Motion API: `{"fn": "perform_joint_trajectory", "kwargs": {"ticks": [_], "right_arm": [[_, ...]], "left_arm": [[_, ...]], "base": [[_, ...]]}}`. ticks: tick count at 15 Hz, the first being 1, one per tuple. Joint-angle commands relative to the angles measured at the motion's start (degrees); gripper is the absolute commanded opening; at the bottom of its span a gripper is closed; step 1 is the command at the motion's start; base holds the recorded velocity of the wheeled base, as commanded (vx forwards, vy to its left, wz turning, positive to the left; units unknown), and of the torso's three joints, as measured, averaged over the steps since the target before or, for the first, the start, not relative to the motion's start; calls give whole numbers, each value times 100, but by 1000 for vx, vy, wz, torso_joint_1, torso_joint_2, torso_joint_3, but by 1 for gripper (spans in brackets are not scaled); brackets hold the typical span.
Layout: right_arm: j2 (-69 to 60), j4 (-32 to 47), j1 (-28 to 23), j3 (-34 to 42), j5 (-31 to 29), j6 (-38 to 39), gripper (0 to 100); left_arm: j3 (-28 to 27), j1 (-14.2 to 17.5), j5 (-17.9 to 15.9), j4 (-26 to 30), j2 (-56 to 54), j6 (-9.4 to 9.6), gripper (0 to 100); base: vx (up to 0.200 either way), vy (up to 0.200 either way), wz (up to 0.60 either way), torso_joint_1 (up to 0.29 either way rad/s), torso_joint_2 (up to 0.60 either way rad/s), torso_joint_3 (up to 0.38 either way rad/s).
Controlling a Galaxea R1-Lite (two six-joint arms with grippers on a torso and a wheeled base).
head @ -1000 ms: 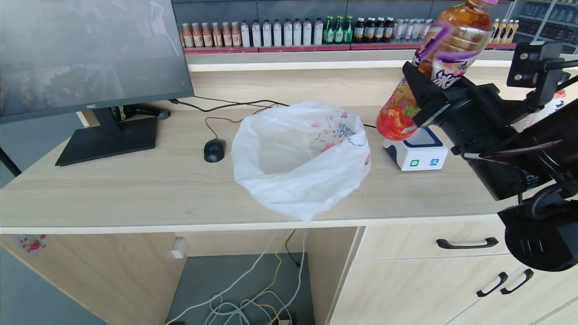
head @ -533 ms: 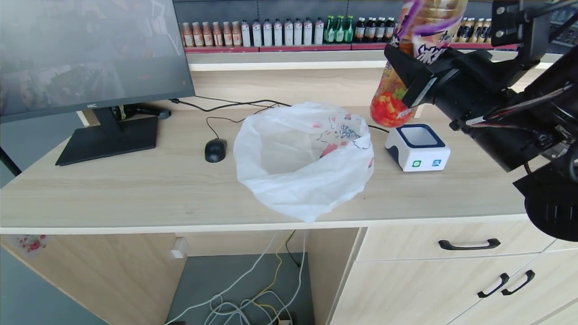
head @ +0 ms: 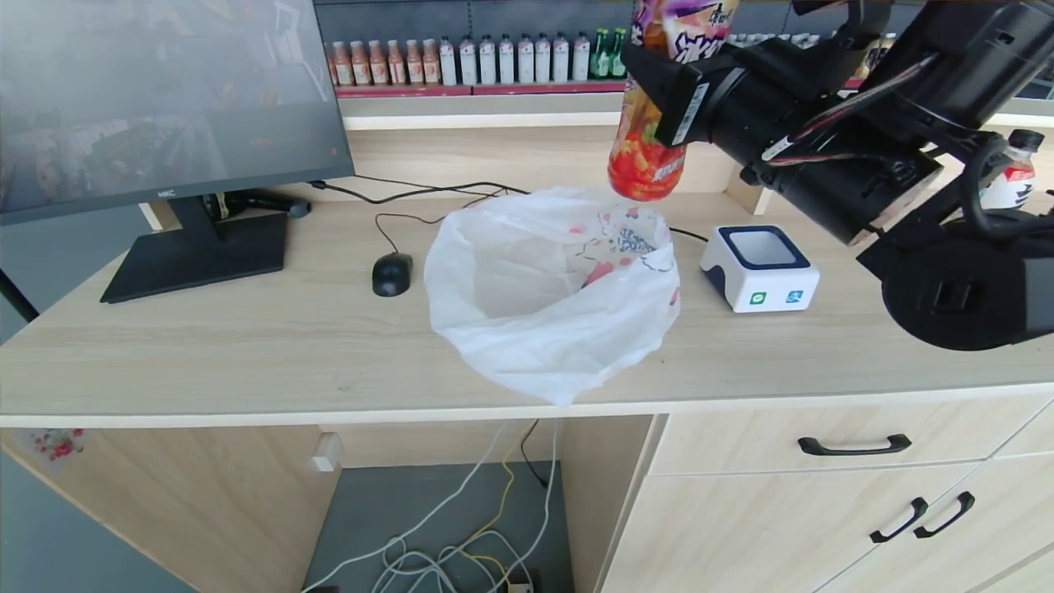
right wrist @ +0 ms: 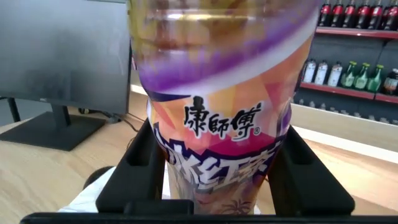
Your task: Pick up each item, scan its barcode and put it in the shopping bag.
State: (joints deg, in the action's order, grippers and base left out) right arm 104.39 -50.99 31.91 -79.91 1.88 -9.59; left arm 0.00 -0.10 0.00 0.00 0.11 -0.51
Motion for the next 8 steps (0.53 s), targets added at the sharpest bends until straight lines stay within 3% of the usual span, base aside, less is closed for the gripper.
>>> {"fn": "perform_joint_trajectory", "kwargs": {"ticks": [1,5,8], "right_arm": [[548,134,96,-420,-47,1,0],[1312,415,201,-1466,-214,98,0],[1875,1346,342,-2626,-240,168,0]], "left_arm": [[0,1,0,0,-2,-2,100],[0,1,0,0,-2,-2,100],[0,1,0,0,-2,-2,100]], "base": [[0,0,0,0,0,0],[0,0,0,0,0,0],[0,0,0,0,0,0]]}}
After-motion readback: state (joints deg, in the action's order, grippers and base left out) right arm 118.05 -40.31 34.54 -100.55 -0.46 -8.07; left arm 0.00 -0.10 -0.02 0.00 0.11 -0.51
